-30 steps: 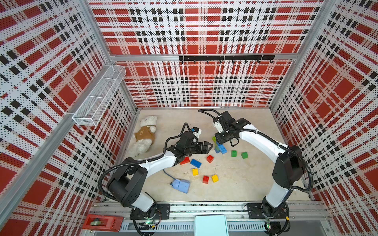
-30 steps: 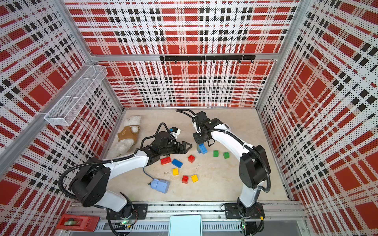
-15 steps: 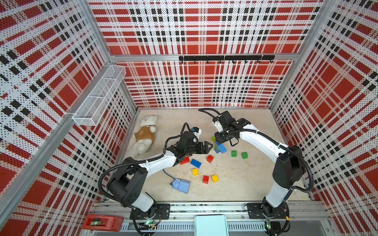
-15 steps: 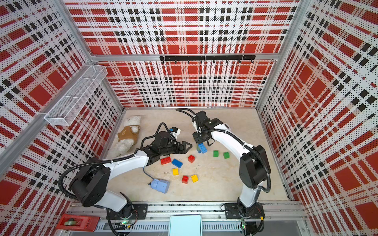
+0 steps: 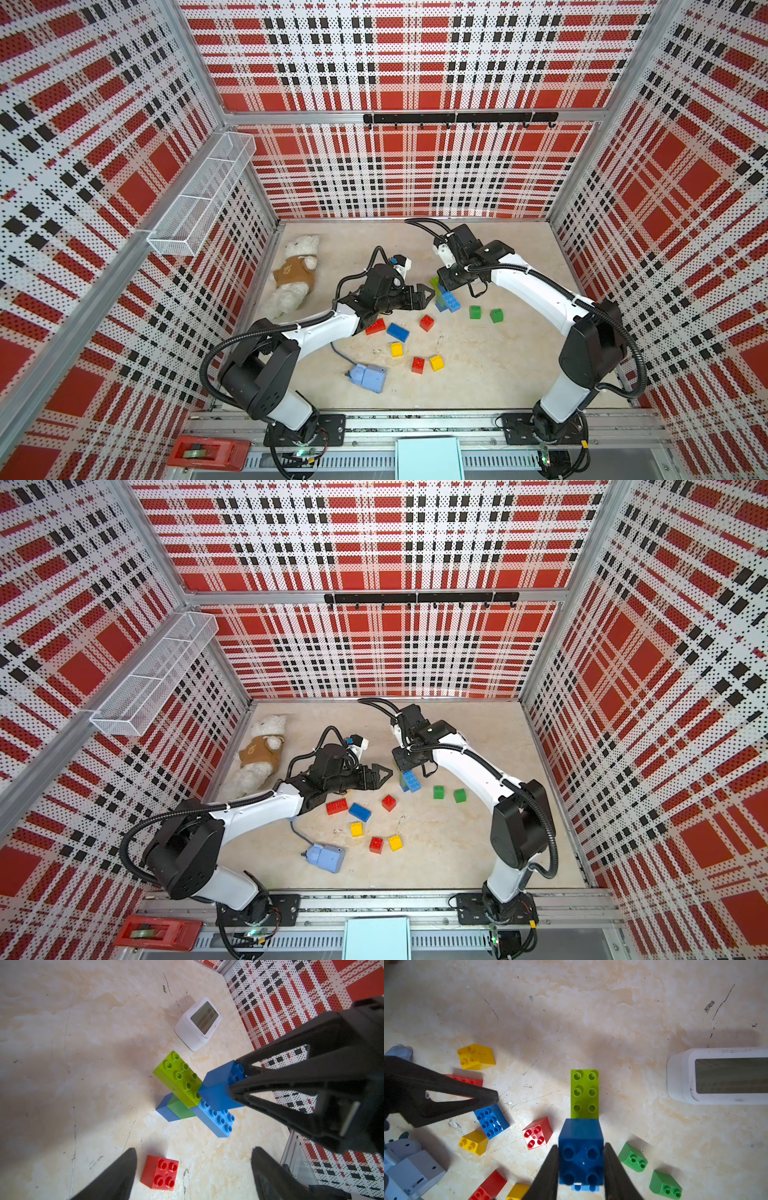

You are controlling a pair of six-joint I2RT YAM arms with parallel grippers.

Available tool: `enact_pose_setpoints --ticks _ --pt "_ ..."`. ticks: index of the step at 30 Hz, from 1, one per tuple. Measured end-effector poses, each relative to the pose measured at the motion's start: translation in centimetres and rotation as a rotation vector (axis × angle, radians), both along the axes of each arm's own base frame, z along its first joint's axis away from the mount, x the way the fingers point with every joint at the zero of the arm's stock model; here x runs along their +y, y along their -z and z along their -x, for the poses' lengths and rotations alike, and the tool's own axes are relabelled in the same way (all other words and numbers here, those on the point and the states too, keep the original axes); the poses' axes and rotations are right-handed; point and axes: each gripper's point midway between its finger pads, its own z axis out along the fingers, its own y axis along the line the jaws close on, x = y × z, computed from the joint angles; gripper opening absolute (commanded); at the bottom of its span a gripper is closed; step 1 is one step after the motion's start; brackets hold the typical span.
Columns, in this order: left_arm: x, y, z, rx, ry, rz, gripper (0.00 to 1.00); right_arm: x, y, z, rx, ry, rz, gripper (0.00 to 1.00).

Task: Assemble a fork with lego
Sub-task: Assemble the lego brick with the lego brick.

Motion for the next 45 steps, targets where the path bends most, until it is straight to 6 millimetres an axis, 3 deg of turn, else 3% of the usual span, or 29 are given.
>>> enact_pose_setpoints --ticks 16,25,45 --pt "-0.6 0.9 0.3 0.016 0.015 -0.013 0.88 -0.2 0.5 0.2 0.012 -0.003 0.007 0.28" --pt "-1.4 -0.2 0.0 -0.013 0.031 -0.014 0.88 -0.3 0.8 0.1 0.016 0.0 0.018 0.27" --pt "-1.3 0.2 0.0 -0.004 0.031 -0.026 0.88 -0.3 1.7 -0.1 0.025 -0.042 0.035 0.27"
